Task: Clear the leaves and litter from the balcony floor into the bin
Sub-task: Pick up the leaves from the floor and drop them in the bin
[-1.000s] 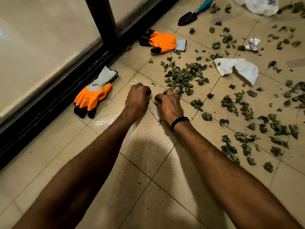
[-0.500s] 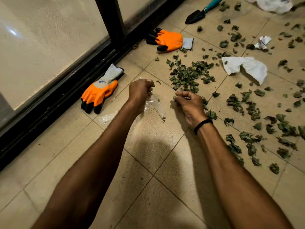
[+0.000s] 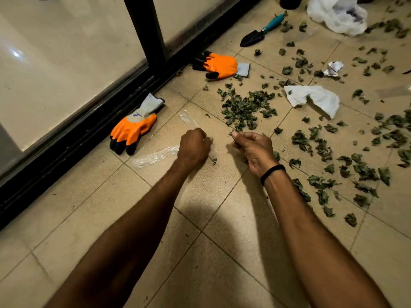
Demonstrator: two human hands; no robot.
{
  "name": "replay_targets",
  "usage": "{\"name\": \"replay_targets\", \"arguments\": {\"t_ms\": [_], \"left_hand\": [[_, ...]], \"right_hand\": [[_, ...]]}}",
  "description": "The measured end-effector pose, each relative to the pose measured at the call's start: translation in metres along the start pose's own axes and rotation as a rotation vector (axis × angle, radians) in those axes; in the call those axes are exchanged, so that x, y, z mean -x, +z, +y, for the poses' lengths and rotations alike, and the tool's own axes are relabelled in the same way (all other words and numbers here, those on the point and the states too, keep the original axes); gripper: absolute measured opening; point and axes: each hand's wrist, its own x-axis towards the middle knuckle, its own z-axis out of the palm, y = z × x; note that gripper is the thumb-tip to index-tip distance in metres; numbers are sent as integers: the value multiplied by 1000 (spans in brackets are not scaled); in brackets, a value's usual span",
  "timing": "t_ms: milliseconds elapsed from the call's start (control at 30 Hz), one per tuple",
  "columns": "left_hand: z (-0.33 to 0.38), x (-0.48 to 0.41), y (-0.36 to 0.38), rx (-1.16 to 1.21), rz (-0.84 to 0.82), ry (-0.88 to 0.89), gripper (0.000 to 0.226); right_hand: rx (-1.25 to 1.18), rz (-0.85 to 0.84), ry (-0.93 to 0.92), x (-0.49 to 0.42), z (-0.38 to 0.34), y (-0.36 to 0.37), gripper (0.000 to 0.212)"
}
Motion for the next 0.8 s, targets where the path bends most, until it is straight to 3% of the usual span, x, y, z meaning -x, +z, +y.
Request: {"name": "replay_targets", "arguments": {"t_ms": [100, 200, 267, 400, 567, 700, 800], "left_hand": [[-12, 4, 11, -151, 61, 46, 34], [-19, 7, 6, -197, 137, 33, 32], [-24, 9, 2, -224, 159, 36, 29], [-27, 7, -3, -179, 208, 64, 27], [-14, -4, -2, -129, 176, 100, 29], [-13, -6, 5, -100, 154, 134, 25], [-13, -4, 10, -81, 166, 165, 26]], "right_hand": [[86, 26, -54, 0, 4, 5, 24], [156, 74, -88, -1, 9, 8, 11], [222, 91, -124, -2, 13, 8, 14], [504, 111, -236, -7, 18, 10, 13], [847, -25, -403, 4, 34, 26, 24], [1148, -133, -574, 11, 63, 36, 6], [1346, -143, -742, 8, 79, 35, 11]]}}
